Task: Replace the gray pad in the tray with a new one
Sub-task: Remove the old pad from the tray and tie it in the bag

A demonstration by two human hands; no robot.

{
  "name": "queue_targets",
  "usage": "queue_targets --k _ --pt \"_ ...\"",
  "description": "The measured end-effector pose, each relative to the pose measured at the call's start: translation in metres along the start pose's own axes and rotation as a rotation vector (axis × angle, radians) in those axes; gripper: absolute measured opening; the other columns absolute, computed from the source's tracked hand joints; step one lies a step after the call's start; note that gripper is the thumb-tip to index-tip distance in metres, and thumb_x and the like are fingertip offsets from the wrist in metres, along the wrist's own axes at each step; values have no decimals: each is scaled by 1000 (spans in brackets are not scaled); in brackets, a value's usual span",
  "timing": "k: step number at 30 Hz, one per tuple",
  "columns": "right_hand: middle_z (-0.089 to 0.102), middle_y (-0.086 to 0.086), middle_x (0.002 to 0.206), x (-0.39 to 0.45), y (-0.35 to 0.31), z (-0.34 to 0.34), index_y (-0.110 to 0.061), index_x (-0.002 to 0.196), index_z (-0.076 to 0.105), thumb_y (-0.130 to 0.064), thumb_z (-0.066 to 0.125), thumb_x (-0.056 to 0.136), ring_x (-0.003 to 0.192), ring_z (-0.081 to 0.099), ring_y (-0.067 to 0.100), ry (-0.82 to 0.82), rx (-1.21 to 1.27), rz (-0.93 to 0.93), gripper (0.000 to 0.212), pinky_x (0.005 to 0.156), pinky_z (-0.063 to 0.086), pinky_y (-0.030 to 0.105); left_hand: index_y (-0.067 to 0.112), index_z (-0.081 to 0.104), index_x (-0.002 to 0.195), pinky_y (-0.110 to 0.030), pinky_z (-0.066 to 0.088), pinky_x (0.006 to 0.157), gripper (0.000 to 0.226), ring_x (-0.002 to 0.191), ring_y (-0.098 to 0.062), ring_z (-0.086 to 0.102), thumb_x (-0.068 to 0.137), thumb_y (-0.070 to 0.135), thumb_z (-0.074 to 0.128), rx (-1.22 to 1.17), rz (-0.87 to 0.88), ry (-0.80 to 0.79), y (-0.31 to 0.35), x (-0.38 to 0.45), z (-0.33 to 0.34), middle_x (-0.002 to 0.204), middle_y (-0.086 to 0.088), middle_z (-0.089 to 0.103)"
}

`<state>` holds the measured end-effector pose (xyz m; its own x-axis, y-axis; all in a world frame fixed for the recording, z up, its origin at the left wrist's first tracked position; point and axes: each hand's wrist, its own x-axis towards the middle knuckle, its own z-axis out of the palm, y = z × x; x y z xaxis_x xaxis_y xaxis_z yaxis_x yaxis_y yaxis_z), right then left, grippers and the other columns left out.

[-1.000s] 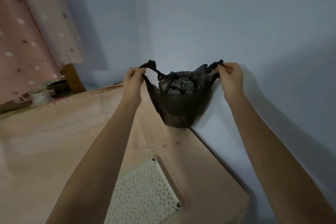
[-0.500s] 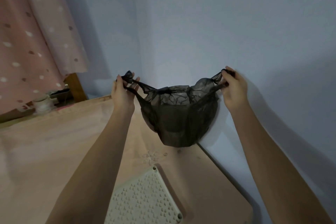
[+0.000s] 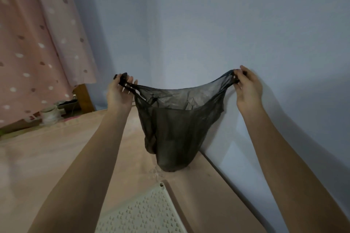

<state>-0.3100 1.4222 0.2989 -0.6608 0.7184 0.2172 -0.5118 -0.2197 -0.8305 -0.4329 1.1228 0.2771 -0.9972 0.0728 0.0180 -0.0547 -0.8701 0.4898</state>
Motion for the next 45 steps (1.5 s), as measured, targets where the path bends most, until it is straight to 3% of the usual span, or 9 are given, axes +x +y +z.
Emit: queue_targets --k 4,7,12,18,22,27,32,35,45 --pt "65 6 83 -3 -1 21 -8 99 61 -8 58 92 91 67 21 -87 -181 -88 8 94 52 37 8 58 99 -40 51 86 21 68 -21 60 99 21 42 336 19 -182 -10 -9 25 82 -9 58" --pt "55 7 71 -10 7 41 -10 92 56 -10 56 94 65 70 24 -201 -66 9 1 74 60 40 11 56 108 -35 57 64 28 48 -14 54 103 28 34 593 9 -308 -30 -22 40 77 -7 56" --pt "51 7 69 -31 45 54 -8 85 53 -8 58 88 38 39 7 -321 -251 278 6 37 36 21 12 66 85 -19 27 38 24 44 -9 32 94 14 44 933 -154 -361 -68 -45 44 76 -3 53" --pt "65 3 61 -50 66 36 -3 103 64 2 46 93 52 58 12 -581 -336 468 22 44 44 23 14 56 66 -16 15 40 28 37 -12 20 78 5 32 994 -239 -393 -71 -64 20 56 -10 47" --pt "58 1 60 -65 78 38 -4 104 65 -1 50 93 44 45 7 -581 -379 445 19 40 36 18 11 37 82 -14 12 39 13 33 -9 18 83 1 29 941 -300 -415 -74 -71 5 49 -7 45" --pt "45 5 57 -76 89 41 -3 92 60 -5 59 88 40 35 6 -514 -341 440 5 36 27 18 2 50 86 -13 13 37 17 30 -8 19 86 2 33 945 -289 -494 -77 -80 2 50 -9 48" --pt "54 4 57 -85 86 32 -7 91 69 -20 53 83 53 42 12 -748 -260 443 22 45 35 20 4 42 122 -16 19 37 32 36 -9 24 92 12 46 1040 -271 -352 -77 -83 -1 72 -18 47" --pt "57 1 60 -90 86 25 -13 93 72 -20 54 93 57 49 10 -851 -317 394 19 51 41 19 2 55 117 -18 25 37 27 40 -10 32 94 16 52 1130 -243 -433 -75 -86 -8 66 -12 54" --pt "65 7 79 -105 90 20 -9 95 67 -26 47 99 52 55 9 -619 -400 369 27 50 53 26 3 66 105 -17 37 37 27 37 -6 46 97 24 52 1009 -248 -260 -87 -89 -26 59 0 68"
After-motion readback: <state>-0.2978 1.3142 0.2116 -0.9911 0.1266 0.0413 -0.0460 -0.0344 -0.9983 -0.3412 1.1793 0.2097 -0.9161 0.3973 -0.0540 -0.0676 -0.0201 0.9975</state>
